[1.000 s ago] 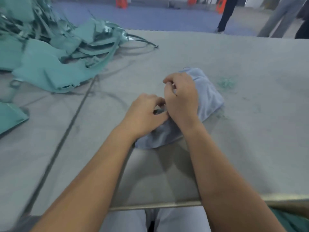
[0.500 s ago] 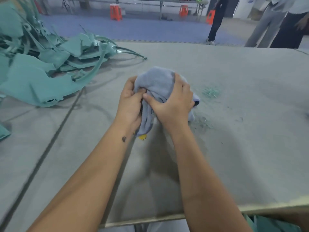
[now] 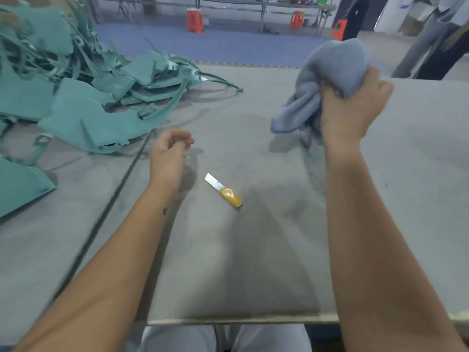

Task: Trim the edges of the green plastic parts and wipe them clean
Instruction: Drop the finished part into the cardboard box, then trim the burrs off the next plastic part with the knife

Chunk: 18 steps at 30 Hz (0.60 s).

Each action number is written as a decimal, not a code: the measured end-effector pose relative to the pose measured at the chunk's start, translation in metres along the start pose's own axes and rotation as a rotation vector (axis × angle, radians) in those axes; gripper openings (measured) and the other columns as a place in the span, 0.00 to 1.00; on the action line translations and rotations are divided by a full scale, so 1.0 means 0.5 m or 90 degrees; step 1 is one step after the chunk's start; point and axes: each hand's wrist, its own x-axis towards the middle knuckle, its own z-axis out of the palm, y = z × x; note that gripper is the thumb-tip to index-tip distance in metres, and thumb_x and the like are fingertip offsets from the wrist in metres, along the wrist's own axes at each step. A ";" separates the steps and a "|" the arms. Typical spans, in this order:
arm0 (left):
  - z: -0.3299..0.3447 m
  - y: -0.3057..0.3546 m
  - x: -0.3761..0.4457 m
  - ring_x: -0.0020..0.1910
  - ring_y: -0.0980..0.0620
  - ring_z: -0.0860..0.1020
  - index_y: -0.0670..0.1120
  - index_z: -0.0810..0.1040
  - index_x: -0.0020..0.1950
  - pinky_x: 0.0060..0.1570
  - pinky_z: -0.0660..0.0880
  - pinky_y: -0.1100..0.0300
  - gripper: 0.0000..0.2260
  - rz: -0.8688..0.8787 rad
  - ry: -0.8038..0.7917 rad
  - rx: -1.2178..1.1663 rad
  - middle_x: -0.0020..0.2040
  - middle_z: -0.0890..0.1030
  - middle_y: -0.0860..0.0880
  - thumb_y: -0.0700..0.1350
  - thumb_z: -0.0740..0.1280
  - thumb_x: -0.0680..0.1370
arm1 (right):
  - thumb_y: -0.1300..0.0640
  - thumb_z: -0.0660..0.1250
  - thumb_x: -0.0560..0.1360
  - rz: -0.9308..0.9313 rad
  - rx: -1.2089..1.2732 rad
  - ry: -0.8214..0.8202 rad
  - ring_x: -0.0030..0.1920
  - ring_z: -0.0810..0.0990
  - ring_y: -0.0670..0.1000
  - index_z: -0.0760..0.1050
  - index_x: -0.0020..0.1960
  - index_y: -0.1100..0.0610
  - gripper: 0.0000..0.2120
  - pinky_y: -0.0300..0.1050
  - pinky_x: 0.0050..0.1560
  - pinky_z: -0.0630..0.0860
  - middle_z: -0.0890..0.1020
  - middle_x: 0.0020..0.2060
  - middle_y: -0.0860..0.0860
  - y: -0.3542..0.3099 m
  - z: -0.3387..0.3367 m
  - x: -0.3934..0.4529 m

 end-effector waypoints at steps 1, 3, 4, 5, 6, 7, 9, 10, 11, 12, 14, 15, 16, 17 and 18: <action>-0.005 -0.014 -0.002 0.44 0.58 0.79 0.49 0.77 0.44 0.44 0.72 0.69 0.15 -0.003 0.010 0.019 0.42 0.81 0.52 0.31 0.58 0.76 | 0.51 0.68 0.68 0.026 -0.086 -0.033 0.61 0.69 0.54 0.68 0.68 0.55 0.29 0.38 0.60 0.63 0.69 0.63 0.57 0.006 0.003 0.000; -0.011 -0.033 -0.001 0.42 0.57 0.78 0.50 0.77 0.42 0.45 0.73 0.68 0.16 -0.014 0.023 0.036 0.42 0.80 0.51 0.31 0.57 0.75 | 0.52 0.67 0.70 0.069 -0.228 -0.101 0.71 0.60 0.59 0.59 0.74 0.52 0.35 0.52 0.69 0.57 0.59 0.72 0.57 0.012 0.015 -0.032; -0.011 -0.037 0.001 0.42 0.58 0.78 0.51 0.77 0.41 0.46 0.73 0.67 0.16 -0.016 0.026 0.040 0.42 0.80 0.51 0.32 0.57 0.75 | 0.52 0.66 0.71 0.052 -0.255 -0.128 0.72 0.58 0.60 0.58 0.74 0.52 0.35 0.55 0.70 0.56 0.57 0.73 0.57 0.010 0.024 -0.058; -0.010 -0.038 0.001 0.42 0.58 0.77 0.52 0.77 0.42 0.48 0.73 0.64 0.15 -0.014 0.027 0.051 0.43 0.80 0.53 0.33 0.58 0.75 | 0.51 0.65 0.72 0.012 -0.260 -0.163 0.71 0.60 0.59 0.60 0.73 0.53 0.32 0.55 0.69 0.58 0.60 0.72 0.57 0.006 0.036 -0.085; -0.009 -0.037 0.000 0.43 0.58 0.77 0.53 0.77 0.42 0.51 0.73 0.61 0.15 -0.006 0.030 0.069 0.44 0.80 0.54 0.34 0.59 0.75 | 0.51 0.65 0.72 -0.035 -0.248 -0.226 0.68 0.65 0.59 0.65 0.70 0.54 0.27 0.53 0.66 0.62 0.67 0.68 0.57 0.001 0.051 -0.111; -0.010 -0.034 -0.004 0.45 0.58 0.76 0.53 0.77 0.43 0.53 0.73 0.59 0.15 0.014 0.037 0.091 0.46 0.79 0.54 0.34 0.59 0.75 | 0.50 0.64 0.73 -0.069 -0.222 -0.316 0.63 0.72 0.58 0.72 0.64 0.54 0.20 0.50 0.61 0.68 0.75 0.61 0.56 -0.004 0.066 -0.136; -0.016 -0.029 -0.012 0.51 0.59 0.74 0.51 0.78 0.45 0.58 0.70 0.60 0.14 0.113 0.079 0.175 0.52 0.76 0.52 0.35 0.58 0.73 | 0.47 0.64 0.73 -0.033 -0.162 -0.546 0.46 0.79 0.55 0.78 0.46 0.58 0.14 0.46 0.45 0.72 0.79 0.39 0.53 -0.011 0.087 -0.188; -0.022 -0.027 -0.016 0.57 0.56 0.72 0.49 0.79 0.46 0.61 0.67 0.60 0.14 0.184 0.111 0.239 0.55 0.74 0.50 0.35 0.58 0.71 | 0.44 0.66 0.71 0.004 -0.146 -0.648 0.38 0.77 0.54 0.76 0.40 0.59 0.17 0.45 0.40 0.70 0.75 0.33 0.52 -0.012 0.089 -0.209; -0.029 -0.023 -0.018 0.62 0.51 0.70 0.48 0.80 0.46 0.64 0.64 0.60 0.13 0.252 0.145 0.308 0.59 0.73 0.47 0.36 0.59 0.71 | 0.41 0.69 0.68 0.020 -0.150 -0.724 0.34 0.74 0.53 0.74 0.37 0.59 0.20 0.44 0.38 0.69 0.73 0.30 0.51 -0.006 0.090 -0.225; -0.039 -0.018 -0.015 0.66 0.46 0.67 0.47 0.81 0.46 0.66 0.60 0.59 0.12 0.308 0.178 0.378 0.64 0.72 0.45 0.36 0.61 0.70 | 0.40 0.72 0.65 0.002 -0.170 -0.773 0.34 0.73 0.51 0.74 0.37 0.58 0.20 0.44 0.37 0.68 0.73 0.30 0.49 0.000 0.089 -0.238; -0.058 -0.016 -0.003 0.74 0.41 0.59 0.49 0.82 0.48 0.72 0.52 0.53 0.13 0.371 0.223 0.517 0.75 0.65 0.42 0.37 0.62 0.70 | 0.43 0.77 0.62 -0.069 -0.207 -0.806 0.37 0.72 0.49 0.74 0.37 0.54 0.18 0.43 0.36 0.67 0.75 0.31 0.45 0.012 0.086 -0.248; -0.067 -0.018 0.005 0.77 0.39 0.54 0.50 0.82 0.50 0.73 0.48 0.49 0.14 0.365 0.227 0.586 0.78 0.59 0.42 0.37 0.63 0.71 | 0.44 0.78 0.61 -0.088 -0.197 -0.806 0.38 0.71 0.48 0.75 0.36 0.53 0.16 0.42 0.37 0.66 0.74 0.31 0.44 0.014 0.084 -0.248; -0.074 -0.022 0.014 0.78 0.39 0.49 0.51 0.82 0.52 0.74 0.44 0.46 0.15 0.329 0.210 0.645 0.79 0.54 0.41 0.38 0.62 0.71 | 0.46 0.79 0.62 -0.091 -0.179 -0.808 0.38 0.71 0.47 0.75 0.35 0.52 0.15 0.41 0.37 0.66 0.74 0.31 0.44 0.014 0.081 -0.246; -0.079 -0.028 0.024 0.78 0.40 0.45 0.52 0.82 0.55 0.74 0.42 0.44 0.16 0.272 0.177 0.687 0.80 0.49 0.41 0.40 0.62 0.72 | 0.48 0.78 0.62 -0.086 -0.160 -0.809 0.38 0.72 0.47 0.76 0.35 0.52 0.13 0.41 0.37 0.67 0.75 0.31 0.44 0.016 0.080 -0.244; -0.083 -0.033 0.033 0.78 0.41 0.42 0.54 0.81 0.57 0.74 0.40 0.44 0.16 0.202 0.139 0.713 0.80 0.45 0.41 0.41 0.62 0.74 | 0.50 0.78 0.63 -0.080 -0.146 -0.814 0.37 0.73 0.46 0.76 0.35 0.52 0.11 0.40 0.36 0.68 0.76 0.31 0.44 0.017 0.079 -0.243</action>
